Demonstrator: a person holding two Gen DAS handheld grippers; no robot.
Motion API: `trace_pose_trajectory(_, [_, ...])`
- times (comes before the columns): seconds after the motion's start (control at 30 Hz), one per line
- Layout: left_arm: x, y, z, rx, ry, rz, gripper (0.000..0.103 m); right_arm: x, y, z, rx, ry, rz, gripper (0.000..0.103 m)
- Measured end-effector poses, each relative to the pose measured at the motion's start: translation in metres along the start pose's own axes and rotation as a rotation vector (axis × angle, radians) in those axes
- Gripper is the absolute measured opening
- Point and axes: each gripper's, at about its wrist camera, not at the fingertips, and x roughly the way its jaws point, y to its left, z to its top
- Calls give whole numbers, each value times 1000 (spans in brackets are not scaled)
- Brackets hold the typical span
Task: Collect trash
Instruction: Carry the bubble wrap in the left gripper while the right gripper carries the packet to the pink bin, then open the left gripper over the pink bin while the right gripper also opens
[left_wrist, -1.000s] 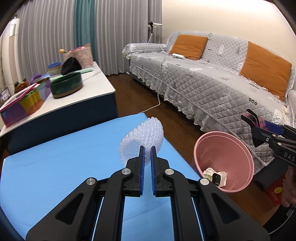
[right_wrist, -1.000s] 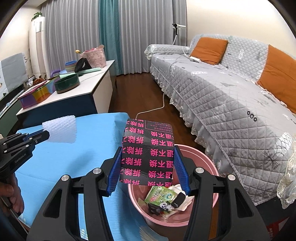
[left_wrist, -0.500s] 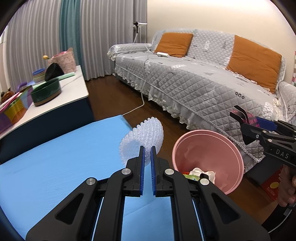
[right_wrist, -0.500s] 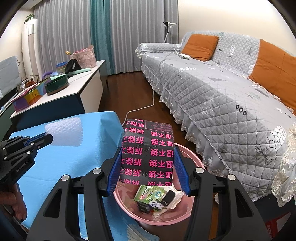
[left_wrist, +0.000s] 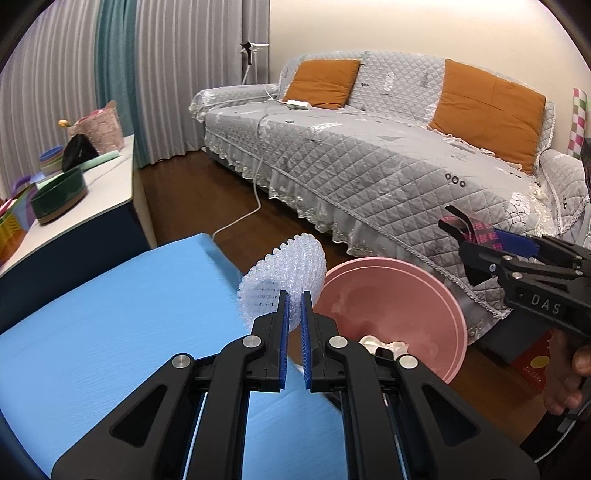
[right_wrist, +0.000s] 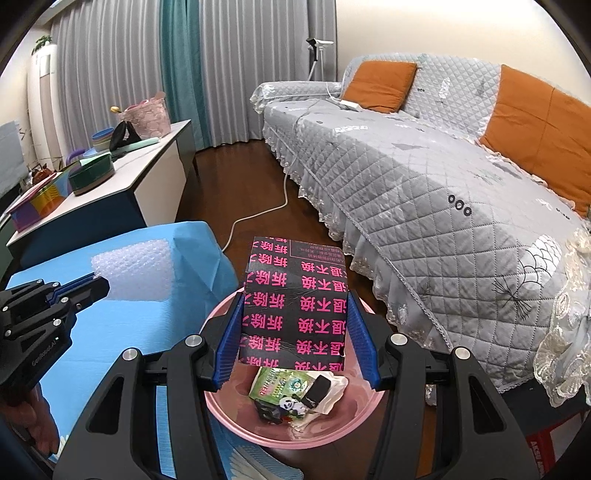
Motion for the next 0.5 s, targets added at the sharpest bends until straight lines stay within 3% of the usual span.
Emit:
trace_pose_trajectory(0.27, [16,-22,7,14,9,-29,6,5,-13,1,30,3,-20,54])
trace_pose_trajectory(0.43, [32,-33,12,3,49,-101,8,10,-23,2,57,11,-29,56])
trace_pose_trajectory(0.47, [34,-34,12,0,56,-116,15,11,-26,3,66,10,-32,56])
trace_pose_trajectory(0.5, [36,-35,13,0,62,-119,29,12,-29,4,76,10,-34,61])
